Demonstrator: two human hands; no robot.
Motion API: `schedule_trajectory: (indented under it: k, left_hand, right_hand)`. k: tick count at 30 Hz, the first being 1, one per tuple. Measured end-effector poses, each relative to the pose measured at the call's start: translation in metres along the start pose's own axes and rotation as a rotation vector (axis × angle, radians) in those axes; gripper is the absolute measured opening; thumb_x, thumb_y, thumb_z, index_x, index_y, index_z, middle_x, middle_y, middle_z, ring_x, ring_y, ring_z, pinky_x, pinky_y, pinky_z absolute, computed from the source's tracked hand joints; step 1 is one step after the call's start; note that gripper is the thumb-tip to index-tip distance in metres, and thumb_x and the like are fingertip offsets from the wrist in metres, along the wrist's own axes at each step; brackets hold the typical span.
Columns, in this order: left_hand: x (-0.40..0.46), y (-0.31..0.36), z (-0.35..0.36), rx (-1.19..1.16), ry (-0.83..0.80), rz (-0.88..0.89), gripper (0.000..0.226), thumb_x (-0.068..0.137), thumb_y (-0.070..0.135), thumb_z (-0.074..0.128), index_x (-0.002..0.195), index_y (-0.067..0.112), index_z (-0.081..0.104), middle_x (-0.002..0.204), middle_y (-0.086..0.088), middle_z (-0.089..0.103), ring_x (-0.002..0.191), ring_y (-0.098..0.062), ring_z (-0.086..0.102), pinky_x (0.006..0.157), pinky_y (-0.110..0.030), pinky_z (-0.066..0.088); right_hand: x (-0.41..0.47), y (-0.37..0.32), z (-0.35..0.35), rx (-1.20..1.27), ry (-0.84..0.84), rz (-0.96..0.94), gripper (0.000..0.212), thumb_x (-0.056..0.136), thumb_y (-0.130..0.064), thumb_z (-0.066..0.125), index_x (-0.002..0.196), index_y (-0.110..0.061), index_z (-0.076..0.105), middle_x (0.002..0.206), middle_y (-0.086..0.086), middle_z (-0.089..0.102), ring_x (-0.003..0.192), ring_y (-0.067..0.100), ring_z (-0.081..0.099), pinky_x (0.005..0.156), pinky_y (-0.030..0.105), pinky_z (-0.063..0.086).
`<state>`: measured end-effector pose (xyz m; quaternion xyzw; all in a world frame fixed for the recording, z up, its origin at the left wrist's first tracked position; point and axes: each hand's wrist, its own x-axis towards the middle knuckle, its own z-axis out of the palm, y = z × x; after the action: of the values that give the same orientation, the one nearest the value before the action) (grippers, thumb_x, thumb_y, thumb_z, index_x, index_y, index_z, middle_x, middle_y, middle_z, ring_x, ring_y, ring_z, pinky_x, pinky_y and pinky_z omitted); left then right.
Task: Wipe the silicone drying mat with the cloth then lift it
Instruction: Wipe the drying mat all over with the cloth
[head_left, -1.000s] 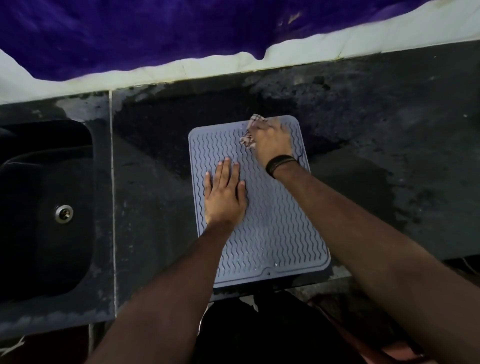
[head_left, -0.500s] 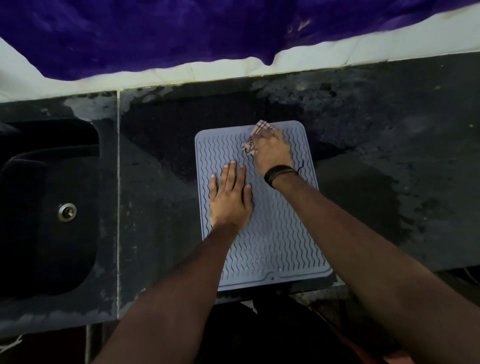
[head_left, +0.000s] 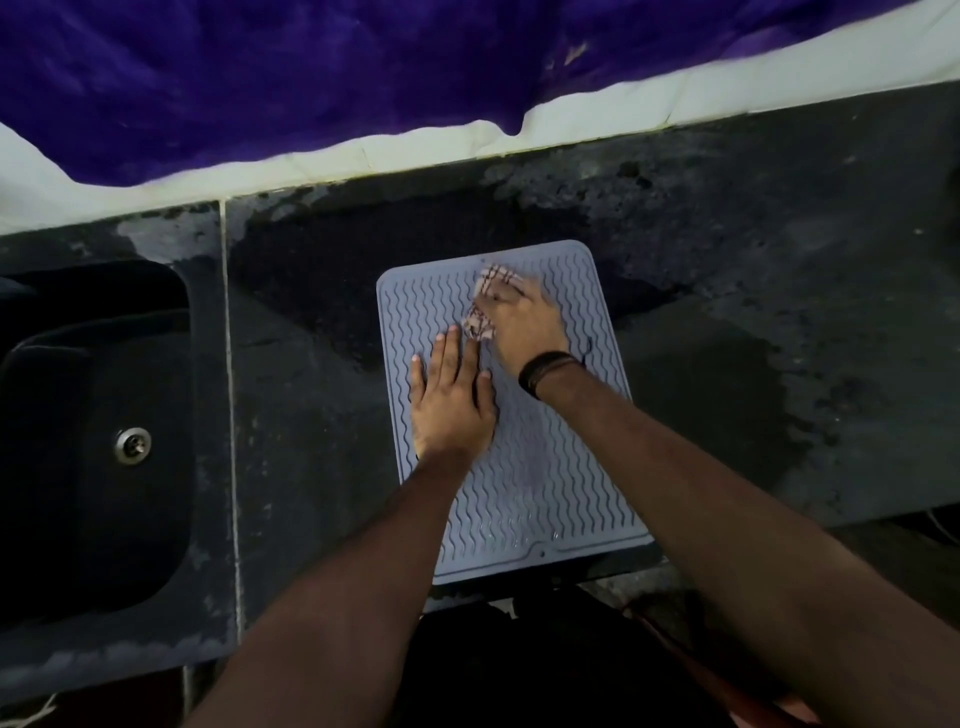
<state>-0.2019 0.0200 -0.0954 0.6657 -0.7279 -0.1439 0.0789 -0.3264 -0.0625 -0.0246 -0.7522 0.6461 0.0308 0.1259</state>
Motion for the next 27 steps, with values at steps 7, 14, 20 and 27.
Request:
schedule_trajectory:
  k: [7,14,20,27]
  left_hand:
    - [-0.001,-0.003,0.003,-0.033,0.025,0.018,0.058,0.108,0.038,0.028,0.163,0.019,0.025,0.171,-0.003,0.015,0.159,-0.018,0.007,0.129,-0.048,0.0]
    - [-0.002,-0.003,0.004,-0.038,0.036,0.019,0.055,0.109,0.035,0.033,0.162,0.019,0.027,0.171,-0.002,0.016,0.159,-0.018,0.009,0.128,-0.048,0.001]
    - [-0.003,-0.003,0.003,-0.045,0.031,0.02,0.055,0.11,0.034,0.031,0.163,0.021,0.025,0.172,-0.001,0.013,0.159,-0.017,0.005,0.128,-0.049,0.0]
    - [-0.003,-0.004,0.003,-0.038,0.0,0.029,0.055,0.111,0.036,0.026,0.163,0.02,0.021,0.172,-0.003,0.009,0.159,-0.018,0.001,0.128,-0.049,-0.005]
  right_hand:
    - [-0.002,0.006,-0.018,-0.027,0.094,0.037,0.043,0.09,-0.016,0.051,0.133,-0.022,0.053,0.14,0.001,0.05,0.127,0.029,0.041,0.098,0.042,0.04]
    - [0.018,0.01,-0.006,-0.006,-0.041,0.095,0.045,0.092,-0.016,0.047,0.138,-0.018,0.048,0.146,0.004,0.041,0.135,0.031,0.028,0.105,0.046,0.038]
    - [-0.071,0.008,0.02,0.037,0.0,0.104,0.05,0.094,-0.021,0.049,0.143,-0.025,0.041,0.151,-0.002,0.034,0.135,0.031,0.027,0.102,0.047,0.041]
    - [-0.117,-0.001,0.015,-0.009,-0.022,0.135,0.042,0.092,-0.022,0.05,0.134,-0.026,0.051,0.142,-0.003,0.048,0.124,0.027,0.041,0.098,0.042,0.04]
